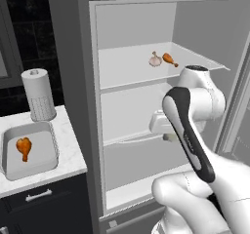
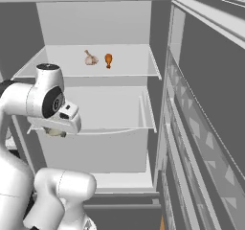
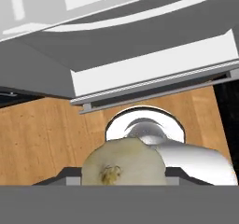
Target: Place one garlic and one chicken drumstick in each tupperware on the nearby counter, to pack two identical lunches.
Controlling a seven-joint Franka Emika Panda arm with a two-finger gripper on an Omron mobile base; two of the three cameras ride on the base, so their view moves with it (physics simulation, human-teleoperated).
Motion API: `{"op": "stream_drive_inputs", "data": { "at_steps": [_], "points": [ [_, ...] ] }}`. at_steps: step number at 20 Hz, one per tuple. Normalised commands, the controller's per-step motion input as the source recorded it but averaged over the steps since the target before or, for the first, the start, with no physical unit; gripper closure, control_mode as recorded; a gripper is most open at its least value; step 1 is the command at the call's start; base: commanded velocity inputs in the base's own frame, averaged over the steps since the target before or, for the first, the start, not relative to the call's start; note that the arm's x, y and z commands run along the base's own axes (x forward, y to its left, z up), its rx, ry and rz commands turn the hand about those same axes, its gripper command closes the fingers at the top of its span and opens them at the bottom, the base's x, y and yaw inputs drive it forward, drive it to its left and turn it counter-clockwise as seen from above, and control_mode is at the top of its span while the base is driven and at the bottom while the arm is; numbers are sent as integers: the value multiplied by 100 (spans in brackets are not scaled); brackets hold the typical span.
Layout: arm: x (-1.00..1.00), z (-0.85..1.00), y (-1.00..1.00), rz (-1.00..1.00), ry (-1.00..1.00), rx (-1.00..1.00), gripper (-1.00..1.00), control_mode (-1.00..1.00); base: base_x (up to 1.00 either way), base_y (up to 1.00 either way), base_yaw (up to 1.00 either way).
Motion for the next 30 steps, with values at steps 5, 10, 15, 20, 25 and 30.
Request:
{"op": "stream_drive_inputs", "data": {
  "at_steps": [5, 10, 15, 20, 25, 30],
  "points": [
    [-74, -32, 0, -1, -13, 0, 100, -100, 0, 0, 0],
    [-45, -3, 0, 0, -4, 0, 100, -100, 0, 0, 0],
    [-39, 0, 6, 0, -3, 0, 100, 100, -11, 8, 0],
    [0, 0, 0, 0, 0, 0, 100, 100, -38, 86, 0],
    [0, 0, 0, 0, 0, 0, 100, 100, 0, 100, -5],
    [0, 0, 0, 0, 0, 0, 100, 100, 33, 100, -16]
  ]
}}
